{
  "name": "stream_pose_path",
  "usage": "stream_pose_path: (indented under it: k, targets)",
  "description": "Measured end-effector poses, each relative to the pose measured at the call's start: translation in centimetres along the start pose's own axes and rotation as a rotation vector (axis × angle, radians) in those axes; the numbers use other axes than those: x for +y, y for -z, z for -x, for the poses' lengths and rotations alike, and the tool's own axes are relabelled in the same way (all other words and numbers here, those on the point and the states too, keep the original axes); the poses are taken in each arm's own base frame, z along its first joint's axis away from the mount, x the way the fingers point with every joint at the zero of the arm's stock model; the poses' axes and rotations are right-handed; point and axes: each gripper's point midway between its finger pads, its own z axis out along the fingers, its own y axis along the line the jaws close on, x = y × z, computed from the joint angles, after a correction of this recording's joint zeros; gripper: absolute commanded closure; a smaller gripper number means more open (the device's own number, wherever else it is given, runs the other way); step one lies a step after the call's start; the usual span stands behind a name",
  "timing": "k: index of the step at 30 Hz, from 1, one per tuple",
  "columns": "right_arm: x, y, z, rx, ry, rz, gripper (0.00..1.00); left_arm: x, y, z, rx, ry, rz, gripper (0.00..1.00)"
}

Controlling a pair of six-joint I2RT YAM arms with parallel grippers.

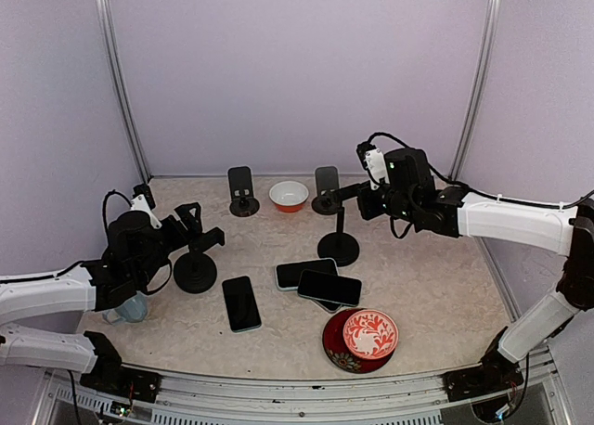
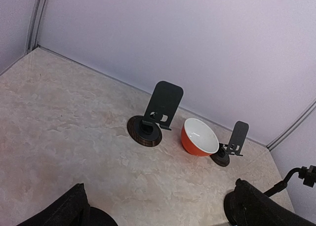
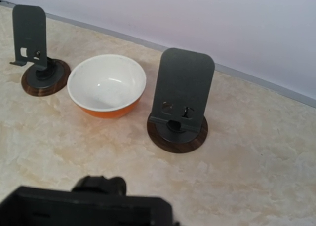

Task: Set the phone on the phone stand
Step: Place the phone stand at the center of the board.

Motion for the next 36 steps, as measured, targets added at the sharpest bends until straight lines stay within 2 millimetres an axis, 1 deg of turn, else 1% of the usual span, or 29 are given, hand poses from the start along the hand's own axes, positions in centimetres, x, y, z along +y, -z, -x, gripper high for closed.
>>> stream_pose_path:
  k: [36]
  targets:
    - [0.34, -0.03, 0.07, -0.008, -0.003, 0.020, 1.00, -0.01, -0.12, 0.02, 0.003, -0.003, 0.008, 0.01]
